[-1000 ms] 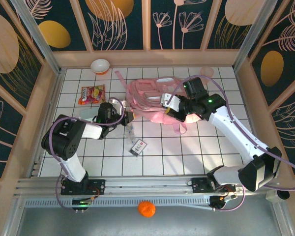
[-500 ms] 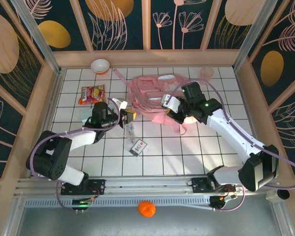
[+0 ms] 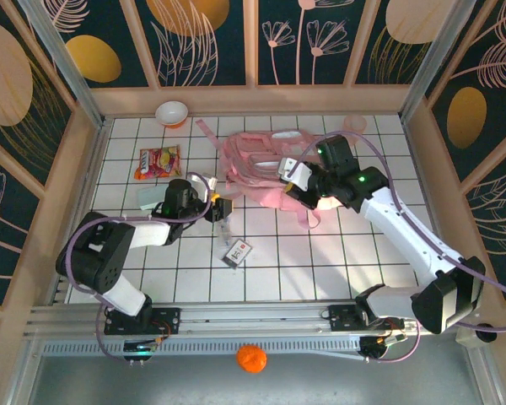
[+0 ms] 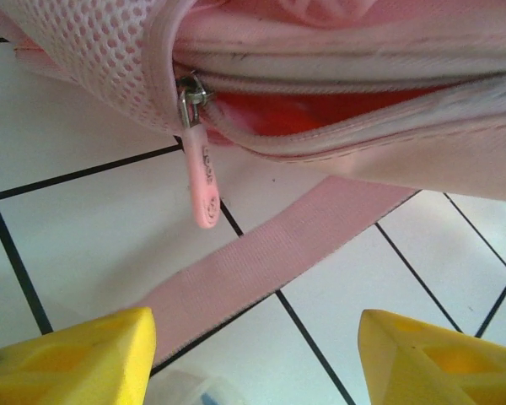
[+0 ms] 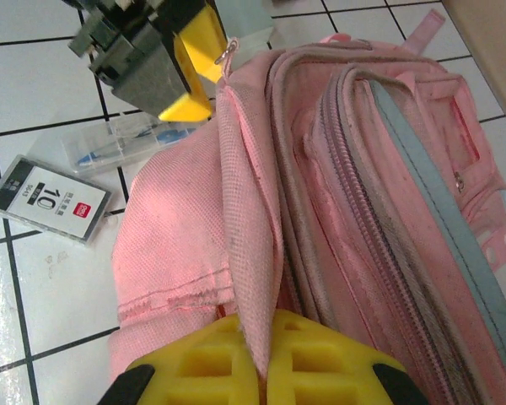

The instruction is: Pack the student bag

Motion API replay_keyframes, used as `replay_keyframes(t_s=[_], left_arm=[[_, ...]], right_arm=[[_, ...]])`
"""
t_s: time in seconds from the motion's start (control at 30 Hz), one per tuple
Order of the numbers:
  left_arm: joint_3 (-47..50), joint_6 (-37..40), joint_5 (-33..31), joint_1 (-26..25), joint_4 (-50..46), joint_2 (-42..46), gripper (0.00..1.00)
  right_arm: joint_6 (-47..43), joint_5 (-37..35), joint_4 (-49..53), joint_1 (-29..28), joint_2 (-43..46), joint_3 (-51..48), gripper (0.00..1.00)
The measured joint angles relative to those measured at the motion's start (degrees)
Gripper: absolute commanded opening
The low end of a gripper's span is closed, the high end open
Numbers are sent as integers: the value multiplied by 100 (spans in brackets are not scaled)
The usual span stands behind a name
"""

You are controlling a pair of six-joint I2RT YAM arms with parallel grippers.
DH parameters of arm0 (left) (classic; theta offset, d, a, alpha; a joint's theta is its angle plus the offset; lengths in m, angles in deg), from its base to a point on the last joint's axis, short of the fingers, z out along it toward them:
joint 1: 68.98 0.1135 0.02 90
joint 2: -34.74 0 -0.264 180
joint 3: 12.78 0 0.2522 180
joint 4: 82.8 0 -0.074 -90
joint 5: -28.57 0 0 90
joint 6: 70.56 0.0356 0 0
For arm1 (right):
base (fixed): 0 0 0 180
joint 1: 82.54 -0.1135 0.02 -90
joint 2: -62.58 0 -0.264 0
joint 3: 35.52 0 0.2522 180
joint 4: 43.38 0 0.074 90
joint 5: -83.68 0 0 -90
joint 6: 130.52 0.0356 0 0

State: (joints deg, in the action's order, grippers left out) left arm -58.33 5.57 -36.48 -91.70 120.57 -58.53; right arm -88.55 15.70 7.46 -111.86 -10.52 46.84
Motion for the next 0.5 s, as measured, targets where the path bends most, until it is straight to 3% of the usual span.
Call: replay_keyframes(t_s=[0.2,0.5], left_arm=[[-4,256,-2,0,717,-358,67],[-90,354,-7,0,1554,-1025,57]], right_arm=[[-116,61,186,4,-2,109,0],[-140,131,385,4,0,262,0]])
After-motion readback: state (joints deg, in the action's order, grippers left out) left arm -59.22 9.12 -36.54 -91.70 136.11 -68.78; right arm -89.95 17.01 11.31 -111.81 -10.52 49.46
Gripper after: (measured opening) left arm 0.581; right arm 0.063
